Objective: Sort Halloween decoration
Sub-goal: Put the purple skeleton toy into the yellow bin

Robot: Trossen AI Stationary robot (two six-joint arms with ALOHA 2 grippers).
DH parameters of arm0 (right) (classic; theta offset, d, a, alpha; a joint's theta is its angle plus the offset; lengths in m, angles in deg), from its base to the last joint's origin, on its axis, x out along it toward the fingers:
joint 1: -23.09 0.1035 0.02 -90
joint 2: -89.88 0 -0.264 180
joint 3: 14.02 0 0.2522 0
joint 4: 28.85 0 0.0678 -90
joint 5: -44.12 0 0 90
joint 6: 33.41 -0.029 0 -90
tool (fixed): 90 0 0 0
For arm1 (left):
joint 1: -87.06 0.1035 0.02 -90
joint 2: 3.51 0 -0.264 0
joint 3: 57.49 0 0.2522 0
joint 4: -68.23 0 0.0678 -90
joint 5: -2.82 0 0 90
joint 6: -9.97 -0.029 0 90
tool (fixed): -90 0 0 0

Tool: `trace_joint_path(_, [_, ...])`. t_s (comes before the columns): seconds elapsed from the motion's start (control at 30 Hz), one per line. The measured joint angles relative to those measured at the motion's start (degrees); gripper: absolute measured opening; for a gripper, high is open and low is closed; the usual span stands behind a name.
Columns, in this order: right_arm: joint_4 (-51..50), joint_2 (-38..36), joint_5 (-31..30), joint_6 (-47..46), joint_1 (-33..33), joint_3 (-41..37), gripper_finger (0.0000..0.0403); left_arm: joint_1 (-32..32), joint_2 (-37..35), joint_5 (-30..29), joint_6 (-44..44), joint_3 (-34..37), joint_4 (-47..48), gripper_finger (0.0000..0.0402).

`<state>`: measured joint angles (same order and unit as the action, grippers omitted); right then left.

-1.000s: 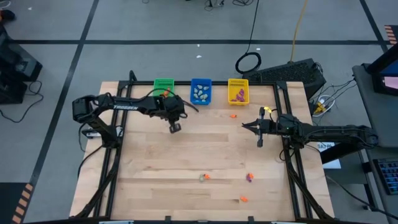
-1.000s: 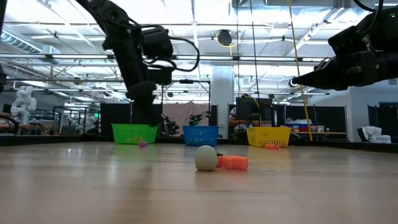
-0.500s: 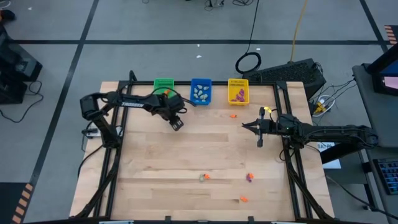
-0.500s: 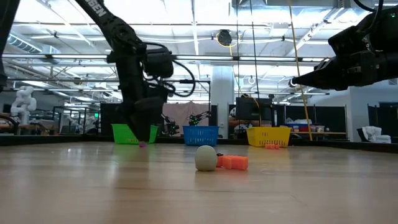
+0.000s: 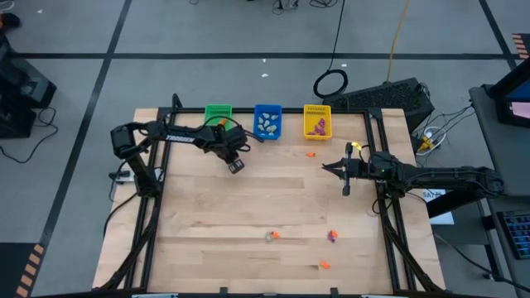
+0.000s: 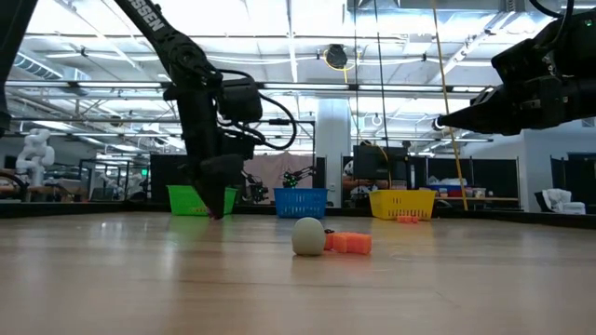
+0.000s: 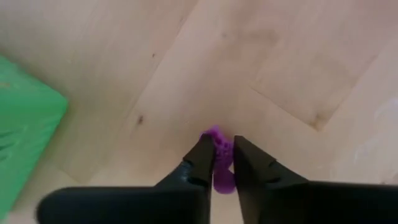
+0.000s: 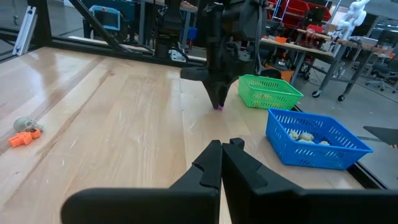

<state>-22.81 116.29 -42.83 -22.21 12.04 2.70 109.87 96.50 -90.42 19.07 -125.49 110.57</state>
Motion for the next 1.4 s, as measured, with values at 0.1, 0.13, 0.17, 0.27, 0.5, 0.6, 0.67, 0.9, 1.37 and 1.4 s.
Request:
trace_joint_path(0.1, [-0.01, 0.00, 0.00, 0.00, 0.00, 0.00, 0.0000, -0.30, -0.12, -0.22, -2.68, 0.02, 0.03, 0.0013])
trace_joint_path(0.13, [0.01, 0.00, 0.00, 0.00, 0.01, 0.01, 0.0000, -0.42, -0.47, -0.40, -3.62, 0.04, 0.08, 0.0010])
trace_joint_path(0.17, [0.01, 0.00, 0.00, 0.00, 0.01, 0.01, 0.0000, -0.62, -0.74, -0.50, -4.50, 0.10, 0.09, 0.0009])
trace_joint_path(0.27, [-0.01, 0.01, 0.00, 0.00, 0.01, -0.01, 0.0000, -1.55, -1.94, -0.36, -6.63, 0.32, 0.10, 0.0008])
trace_joint_path(0.5, [-0.01, 0.01, 0.00, 0.00, 0.01, 0.01, 0.0000, -5.08, -5.26, 2.51, -7.96, 0.35, -1.74, 0.0001])
trace_joint_path(0.6, [0.02, 0.00, -0.02, 0.00, 0.00, 0.01, 0.0000, -7.59, -5.49, 4.77, -7.48, 0.33, -3.71, 0.0001])
trace_joint_path(0.67, [0.02, 0.00, 0.00, 0.00, 0.00, 0.01, 0.0000, -9.25, -5.49, 5.45, -6.66, 0.33, -5.69, 0.0001])
trace_joint_path(0.9, [0.00, 0.00, -0.01, 0.00, 0.00, 0.00, 0.0000, -14.17, -5.57, 6.84, -4.92, 0.28, -13.55, 0.0001])
trace_joint_path(1.37, [-0.01, 0.01, -0.01, 0.00, 0.00, -0.01, 0.0000, -15.47, -0.96, 9.68, -5.04, -6.06, -22.48, 0.0000])
trace_joint_path(1.4, [-0.01, 0.00, -0.01, 0.00, 0.01, -0.01, 0.0000, -15.45, -0.31, 9.68, -5.23, -6.84, -22.33, 0.0000])
